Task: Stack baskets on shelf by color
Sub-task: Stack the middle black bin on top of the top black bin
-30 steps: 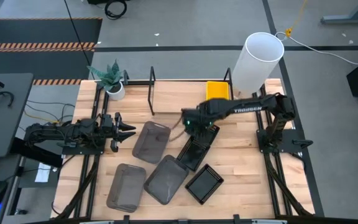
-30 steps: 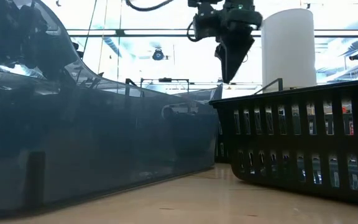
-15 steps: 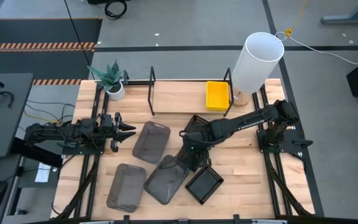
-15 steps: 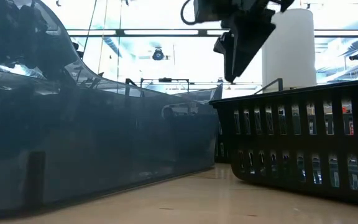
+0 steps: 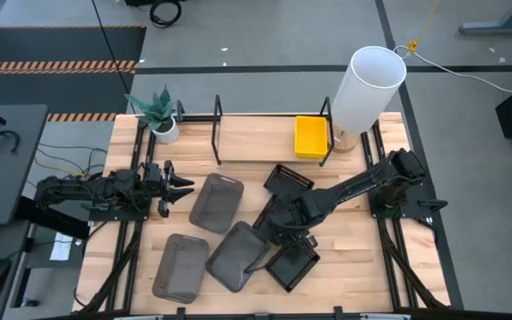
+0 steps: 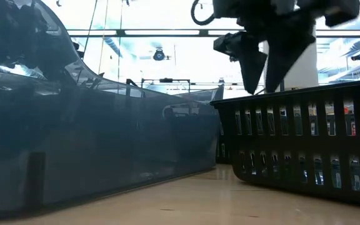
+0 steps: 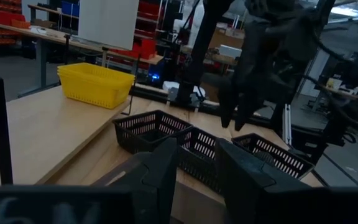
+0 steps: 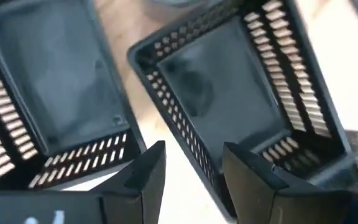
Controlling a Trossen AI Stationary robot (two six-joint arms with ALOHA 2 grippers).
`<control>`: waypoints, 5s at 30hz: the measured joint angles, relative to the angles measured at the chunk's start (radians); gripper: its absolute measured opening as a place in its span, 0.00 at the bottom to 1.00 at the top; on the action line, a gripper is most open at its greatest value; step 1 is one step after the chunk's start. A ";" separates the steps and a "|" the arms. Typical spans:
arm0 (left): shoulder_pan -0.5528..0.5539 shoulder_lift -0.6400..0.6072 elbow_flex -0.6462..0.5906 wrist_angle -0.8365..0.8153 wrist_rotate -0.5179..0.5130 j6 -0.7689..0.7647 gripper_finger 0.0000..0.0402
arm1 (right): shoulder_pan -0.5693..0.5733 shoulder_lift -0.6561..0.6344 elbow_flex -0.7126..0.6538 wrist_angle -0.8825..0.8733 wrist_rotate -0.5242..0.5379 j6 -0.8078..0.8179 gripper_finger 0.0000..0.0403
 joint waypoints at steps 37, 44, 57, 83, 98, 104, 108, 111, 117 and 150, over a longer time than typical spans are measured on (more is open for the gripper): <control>0.000 0.002 0.000 -0.002 0.000 0.000 0.29 | 0.001 -0.001 -0.126 0.178 0.050 -0.188 0.04; 0.000 0.002 0.000 -0.002 0.000 0.000 0.29 | -0.007 -0.001 0.040 0.019 0.120 -0.006 0.03; 0.000 0.002 0.000 -0.002 0.000 0.000 0.29 | -0.083 -0.002 0.081 -0.245 0.277 0.567 0.03; 0.000 0.002 0.000 -0.002 0.000 0.000 0.29 | -0.199 -0.002 -0.040 -0.192 0.287 0.719 0.04; 0.000 0.002 0.000 -0.002 0.000 0.000 0.29 | -0.198 -0.002 -0.040 -0.193 0.268 0.709 0.10; 0.000 0.002 0.000 -0.002 0.000 0.000 0.29 | -0.198 -0.002 -0.040 -0.193 0.261 0.708 0.19; 0.000 0.002 0.000 -0.002 0.000 0.000 0.29 | -0.198 -0.002 -0.040 -0.193 0.261 0.709 0.24; 0.000 0.002 0.000 -0.002 0.000 0.000 0.29 | -0.198 -0.002 -0.040 -0.193 0.265 0.709 0.25; 0.000 0.002 0.000 -0.002 0.000 0.000 0.29 | -0.198 -0.002 -0.040 -0.193 0.270 0.691 0.24; 0.000 0.002 0.000 -0.002 0.000 0.000 0.29 | -0.216 -0.002 -0.040 -0.193 0.234 0.687 0.20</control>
